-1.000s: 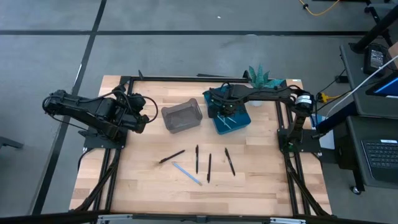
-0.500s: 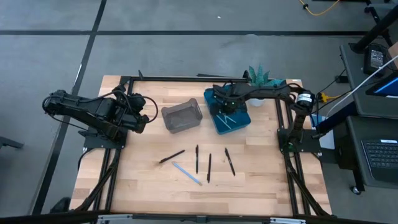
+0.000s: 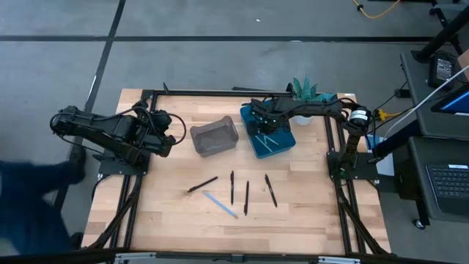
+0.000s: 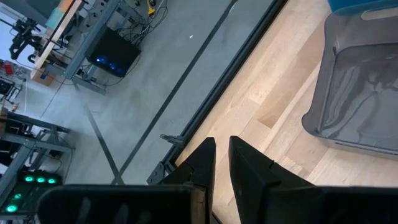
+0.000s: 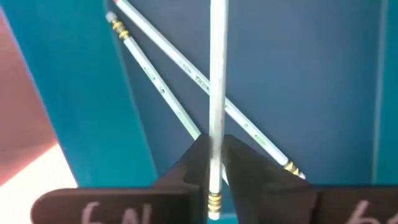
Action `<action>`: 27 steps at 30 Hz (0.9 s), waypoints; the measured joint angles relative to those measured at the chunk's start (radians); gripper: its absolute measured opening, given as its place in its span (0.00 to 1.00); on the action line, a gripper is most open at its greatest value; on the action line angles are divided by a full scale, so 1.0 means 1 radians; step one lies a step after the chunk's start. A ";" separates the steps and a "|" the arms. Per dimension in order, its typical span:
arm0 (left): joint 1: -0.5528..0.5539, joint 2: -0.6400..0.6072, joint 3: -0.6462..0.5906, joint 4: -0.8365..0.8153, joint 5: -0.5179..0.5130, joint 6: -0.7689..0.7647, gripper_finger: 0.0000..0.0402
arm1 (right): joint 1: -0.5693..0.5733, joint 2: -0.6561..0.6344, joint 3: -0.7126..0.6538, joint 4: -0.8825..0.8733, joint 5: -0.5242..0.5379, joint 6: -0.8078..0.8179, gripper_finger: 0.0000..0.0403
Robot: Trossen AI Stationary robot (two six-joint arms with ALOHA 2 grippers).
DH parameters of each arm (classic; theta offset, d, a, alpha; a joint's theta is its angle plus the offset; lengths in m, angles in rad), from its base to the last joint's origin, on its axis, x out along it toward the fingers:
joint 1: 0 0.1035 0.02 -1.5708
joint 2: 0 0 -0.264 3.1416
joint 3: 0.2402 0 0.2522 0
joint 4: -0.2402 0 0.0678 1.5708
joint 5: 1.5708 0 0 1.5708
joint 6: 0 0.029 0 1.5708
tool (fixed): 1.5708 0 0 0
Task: Sort pens & pencils
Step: Put the light blue colored pencil into the blue bin, then put the blue colored pencil into the blue bin
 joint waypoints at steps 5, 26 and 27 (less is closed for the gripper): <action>0.000 0.000 0.000 0.000 0.000 0.000 0.10 | 0.000 0.000 0.000 0.005 0.000 0.000 0.22; 0.000 0.000 0.000 0.000 0.000 0.000 0.10 | 0.099 0.000 0.288 -0.018 -0.112 0.045 0.32; 0.000 0.000 0.000 0.000 0.001 0.000 0.10 | 0.121 0.000 0.314 -0.024 -0.112 0.056 0.32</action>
